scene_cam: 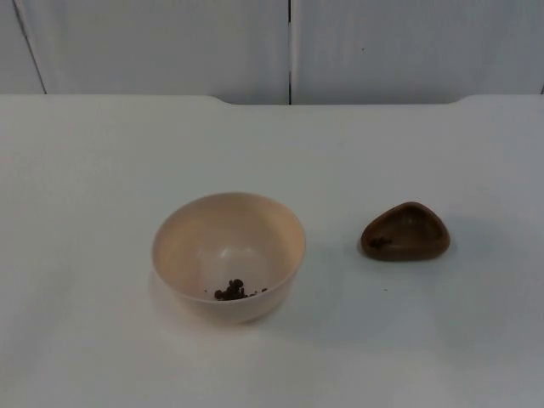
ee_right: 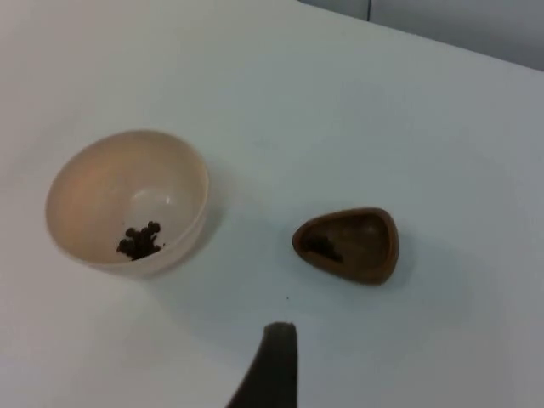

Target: Pick up the bowl with the left hand and pour the coffee beans from the cup into the bowl with the right hand.

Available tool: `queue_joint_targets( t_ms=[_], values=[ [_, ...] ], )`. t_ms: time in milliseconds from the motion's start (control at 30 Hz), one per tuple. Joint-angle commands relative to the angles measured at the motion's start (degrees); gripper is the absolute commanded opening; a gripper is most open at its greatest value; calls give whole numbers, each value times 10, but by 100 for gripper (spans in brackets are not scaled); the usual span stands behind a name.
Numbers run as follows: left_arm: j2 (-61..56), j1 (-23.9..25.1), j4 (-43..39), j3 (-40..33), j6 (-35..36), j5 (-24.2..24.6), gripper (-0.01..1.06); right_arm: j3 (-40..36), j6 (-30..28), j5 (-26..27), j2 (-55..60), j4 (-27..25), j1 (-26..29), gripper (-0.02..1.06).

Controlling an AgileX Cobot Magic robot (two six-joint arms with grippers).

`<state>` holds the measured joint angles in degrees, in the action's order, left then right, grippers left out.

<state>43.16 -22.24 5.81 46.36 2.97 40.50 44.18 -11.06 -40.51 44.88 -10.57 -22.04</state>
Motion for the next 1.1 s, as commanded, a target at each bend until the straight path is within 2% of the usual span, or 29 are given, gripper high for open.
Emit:
queue_joint_targets(
  t_ms=[0, 200, 333, 533, 700, 1067],
  values=[
    [-53, 1, -4, -40, -3, -6, 100, -28, -5, 8, -47, -1, 2, 78],
    [-145, 1, -5, -86, -3, 2, 100, -76, -4, 5, -121, -5, 2, 78],
    [-214, 1, -5, -98, -3, 21, 100, -97, -4, -27, -181, -15, 2, 78],
    [-257, 1, -7, -99, -3, 58, 100, -100, -4, -80, -240, -17, 2, 78],
    [-275, 1, -9, -99, -3, 122, 100, -101, -4, -121, -309, -16, 2, 78],
    [-340, 1, -11, -117, -12, 146, 100, -101, -4, -168, -408, -13, 2, 78]
  ],
)
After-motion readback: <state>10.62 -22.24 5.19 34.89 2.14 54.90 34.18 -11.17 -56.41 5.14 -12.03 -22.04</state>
